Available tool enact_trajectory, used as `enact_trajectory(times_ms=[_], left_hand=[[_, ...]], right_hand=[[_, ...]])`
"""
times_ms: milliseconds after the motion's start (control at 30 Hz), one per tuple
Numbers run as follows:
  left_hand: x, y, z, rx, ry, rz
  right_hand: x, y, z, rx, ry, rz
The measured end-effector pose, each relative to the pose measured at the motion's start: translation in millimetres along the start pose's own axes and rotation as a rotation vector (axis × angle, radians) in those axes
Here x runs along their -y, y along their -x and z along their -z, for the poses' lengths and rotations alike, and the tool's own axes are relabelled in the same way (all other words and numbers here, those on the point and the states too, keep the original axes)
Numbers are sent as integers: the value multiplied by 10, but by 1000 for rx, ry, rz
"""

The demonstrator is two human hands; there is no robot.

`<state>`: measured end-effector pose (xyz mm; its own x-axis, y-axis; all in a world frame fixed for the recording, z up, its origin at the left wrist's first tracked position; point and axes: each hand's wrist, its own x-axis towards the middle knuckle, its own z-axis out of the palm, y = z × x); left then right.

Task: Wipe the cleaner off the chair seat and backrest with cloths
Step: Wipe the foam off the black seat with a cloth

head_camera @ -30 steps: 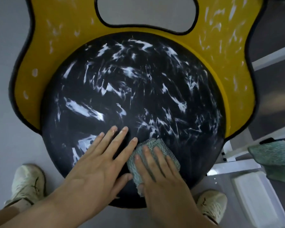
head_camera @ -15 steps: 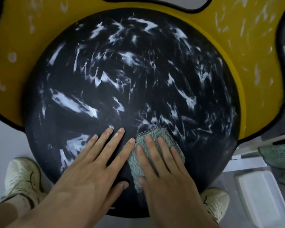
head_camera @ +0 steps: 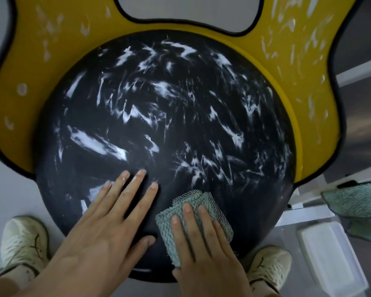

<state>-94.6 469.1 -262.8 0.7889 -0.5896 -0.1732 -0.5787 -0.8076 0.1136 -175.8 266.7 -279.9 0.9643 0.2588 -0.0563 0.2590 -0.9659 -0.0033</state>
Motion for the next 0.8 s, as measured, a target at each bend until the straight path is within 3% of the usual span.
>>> enact_trajectory(times_ms=[167,267,567,800], left_hand=[[62,-72,-7,22,-5,17],[85,-100,-2,36,-6,31],[-5,-176,-26,48,-10,-29],[-50,-289,-20,54,-24,-17]], right_hand=[[-204,-195,-5,29,-13,95],[-273,-348,10,7,-37,35],[-61,101,-173,-198,-46,33],[-426,-275,5,-1,-17,-72]])
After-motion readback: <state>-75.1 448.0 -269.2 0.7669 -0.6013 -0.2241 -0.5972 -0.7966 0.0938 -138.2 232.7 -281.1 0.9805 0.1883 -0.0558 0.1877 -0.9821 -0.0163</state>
